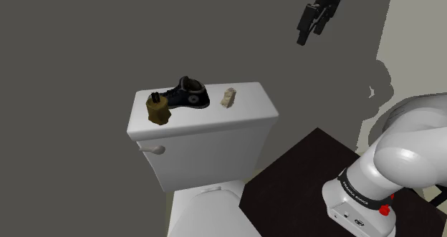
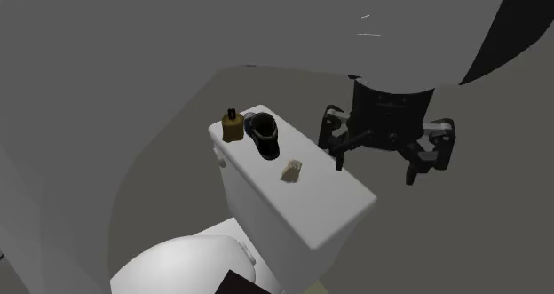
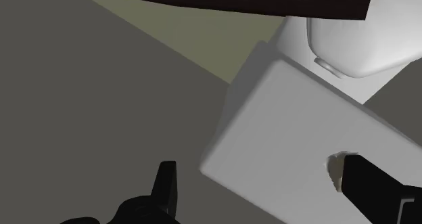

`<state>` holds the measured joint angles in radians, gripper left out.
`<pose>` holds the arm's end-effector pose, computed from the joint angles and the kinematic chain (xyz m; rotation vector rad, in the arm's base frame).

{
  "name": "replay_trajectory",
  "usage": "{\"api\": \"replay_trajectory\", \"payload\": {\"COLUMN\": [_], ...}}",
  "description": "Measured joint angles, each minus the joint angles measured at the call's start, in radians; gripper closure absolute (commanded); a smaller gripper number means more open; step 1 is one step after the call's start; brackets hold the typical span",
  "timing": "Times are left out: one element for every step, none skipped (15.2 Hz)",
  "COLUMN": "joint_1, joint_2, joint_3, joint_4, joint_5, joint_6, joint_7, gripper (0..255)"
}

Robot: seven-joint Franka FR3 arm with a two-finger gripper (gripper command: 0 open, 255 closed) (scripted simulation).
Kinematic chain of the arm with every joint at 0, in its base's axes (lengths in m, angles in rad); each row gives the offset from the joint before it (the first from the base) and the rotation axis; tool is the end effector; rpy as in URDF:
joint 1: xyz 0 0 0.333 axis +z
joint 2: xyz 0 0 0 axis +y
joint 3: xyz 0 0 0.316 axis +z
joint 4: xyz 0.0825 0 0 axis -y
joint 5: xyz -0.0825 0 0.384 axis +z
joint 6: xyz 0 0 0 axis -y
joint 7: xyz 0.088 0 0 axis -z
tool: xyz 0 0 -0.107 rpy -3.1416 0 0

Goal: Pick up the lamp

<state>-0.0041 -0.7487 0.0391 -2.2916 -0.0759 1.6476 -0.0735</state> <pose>0.3256 0.0080 0.6169 3.0288 0.1536 0.1545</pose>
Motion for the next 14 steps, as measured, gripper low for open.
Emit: {"api": "replay_trajectory", "payload": {"joint_1": [0.0,0.004,0.01,0.015,0.021,0.026,0.034,0.042,0.047,0.053,0.06,0.064,0.069,0.074], "joint_2": [0.0,0.005,0.014,0.031,0.041,0.054,0.066,0.084,0.106,0.118,0.134,0.156,0.184,0.201], "joint_3": [0.0,0.007,0.02,0.03,0.04,0.051,0.068,0.084,0.096,0.109,0.124,0.136,0.151,0.164], "joint_4": [0.0,-0.004,-0.014,-0.012,-0.022,-0.031,-0.031,-0.032,-0.034,-0.038,-0.039,-0.038,-0.027,-0.027], "joint_5": [0.0,0.006,0.016,0.025,0.033,0.042,0.054,0.065,0.072,0.081,0.09,0.096,0.102,0.108], "joint_6": [0.0,0.01,0.03,0.048,0.071,0.095,0.11,0.133,0.16,0.18,0.202,0.226,0.247,0.269], "joint_7": [0.0,0.008,0.023,0.034,0.046,0.058,0.076,0.093,0.106,0.119,0.135,0.147,0.163,0.177], "gripper": [0,0,0,0,0,0,0,0,0,0,0,0,0,0]}}
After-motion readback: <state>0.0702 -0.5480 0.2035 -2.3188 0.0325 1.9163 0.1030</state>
